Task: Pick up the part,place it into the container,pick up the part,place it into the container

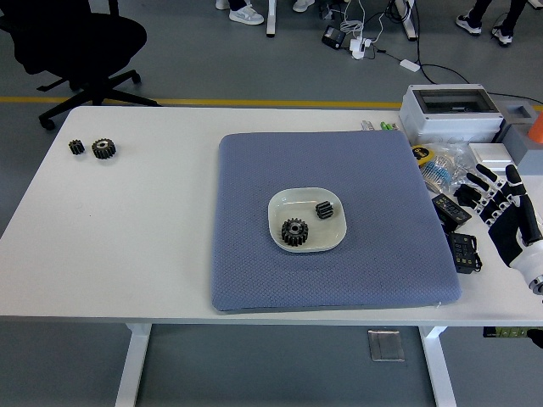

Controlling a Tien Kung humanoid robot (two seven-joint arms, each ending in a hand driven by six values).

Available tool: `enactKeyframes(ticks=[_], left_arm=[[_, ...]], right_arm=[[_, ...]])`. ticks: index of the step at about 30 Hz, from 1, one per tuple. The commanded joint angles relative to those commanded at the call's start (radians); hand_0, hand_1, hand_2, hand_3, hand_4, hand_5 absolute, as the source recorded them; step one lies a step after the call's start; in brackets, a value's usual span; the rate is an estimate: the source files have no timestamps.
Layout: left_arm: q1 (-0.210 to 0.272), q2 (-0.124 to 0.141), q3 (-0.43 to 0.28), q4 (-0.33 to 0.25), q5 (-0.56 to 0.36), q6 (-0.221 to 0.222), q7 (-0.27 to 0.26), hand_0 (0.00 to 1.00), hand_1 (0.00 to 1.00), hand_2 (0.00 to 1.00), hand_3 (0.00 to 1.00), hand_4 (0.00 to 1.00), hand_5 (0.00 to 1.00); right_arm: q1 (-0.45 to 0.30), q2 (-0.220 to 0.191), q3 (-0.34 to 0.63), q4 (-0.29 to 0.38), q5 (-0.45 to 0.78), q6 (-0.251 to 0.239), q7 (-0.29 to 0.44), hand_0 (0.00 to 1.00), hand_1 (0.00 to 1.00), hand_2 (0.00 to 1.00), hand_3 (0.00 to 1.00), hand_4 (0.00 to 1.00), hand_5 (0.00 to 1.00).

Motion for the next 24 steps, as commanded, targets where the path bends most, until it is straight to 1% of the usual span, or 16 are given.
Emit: enactKeyframes(ticks=[1, 6, 7, 10, 12, 13, 15, 18, 19, 22, 24], left_arm=[[0.000, 0.000, 0.000, 0.000, 0.001, 0.000, 0.000, 0.655, 0.631, 0.716, 0.591, 0.697, 0.617], [0.003, 0.000, -0.001, 0.000, 0.004, 0.001, 0.001, 0.655, 0.631, 0.716, 0.591, 0.697, 0.617], [0.004, 0.000, -0.001, 0.000, 0.004, 0.001, 0.001, 0.655, 0.632, 0.715, 0.590, 0.696, 0.618], [0.006, 0.000, -0.001, 0.000, 0.007, 0.001, 0.002, 0.655, 0.632, 0.715, 0.590, 0.696, 0.618], [0.007, 0.000, -0.002, 0.000, 0.009, 0.001, 0.002, 0.655, 0.632, 0.715, 0.590, 0.696, 0.618], [0.008, 0.000, -0.001, 0.000, 0.010, 0.000, 0.003, 0.654, 0.631, 0.716, 0.590, 0.695, 0.616], [0.009, 0.000, 0.000, 0.000, 0.013, -0.001, 0.005, 0.654, 0.631, 0.716, 0.590, 0.695, 0.616], [0.009, 0.000, 0.002, 0.000, 0.017, -0.001, 0.008, 0.654, 0.631, 0.716, 0.590, 0.695, 0.616], [0.010, 0.000, 0.002, 0.000, 0.018, -0.002, 0.008, 0.654, 0.632, 0.713, 0.589, 0.696, 0.618], [0.010, 0.000, 0.001, 0.000, 0.019, -0.002, 0.008, 0.654, 0.632, 0.713, 0.589, 0.696, 0.618], [0.008, 0.000, 0.003, 0.000, 0.019, -0.003, 0.008, 0.654, 0.632, 0.713, 0.589, 0.696, 0.618]], right_arm=[[-0.001, 0.000, 0.006, 0.001, -0.009, -0.001, -0.001, 0.941, 0.851, 0.867, 0.890, 0.998, 0.965], [-0.002, -0.002, 0.031, 0.004, -0.076, -0.041, 0.011, 0.941, 0.851, 0.867, 0.890, 0.998, 0.965], [-0.002, -0.002, 0.035, 0.004, -0.090, -0.048, 0.013, 0.949, 0.848, 0.864, 0.880, 0.998, 0.941], [-0.003, 0.000, 0.043, 0.007, -0.133, -0.063, 0.021, 0.949, 0.848, 0.864, 0.880, 0.998, 0.941], [-0.003, 0.000, 0.043, 0.009, -0.161, -0.064, 0.019, 0.949, 0.848, 0.864, 0.880, 0.998, 0.941], [-0.003, 0.000, 0.040, 0.012, -0.179, -0.063, 0.016, 0.998, 0.906, 0.886, 0.898, 0.998, 0.958], [-0.003, 0.000, 0.034, 0.015, -0.194, -0.059, 0.013, 0.998, 0.906, 0.886, 0.898, 0.998, 0.958], [-0.002, 0.003, 0.025, 0.016, -0.183, -0.049, 0.013, 0.998, 0.906, 0.886, 0.898, 0.998, 0.958], [-0.003, 0.003, 0.022, 0.017, -0.179, -0.045, 0.011, 0.998, 0.968, 0.937, 0.960, 0.998, 0.998], [-0.002, 0.002, 0.011, 0.022, -0.195, -0.045, 0.003, 0.998, 0.968, 0.937, 0.960, 0.998, 0.998], [0.001, 0.002, -0.003, 0.024, -0.200, -0.062, 0.007, 0.998, 0.968, 0.937, 0.960, 0.998, 0.998]])
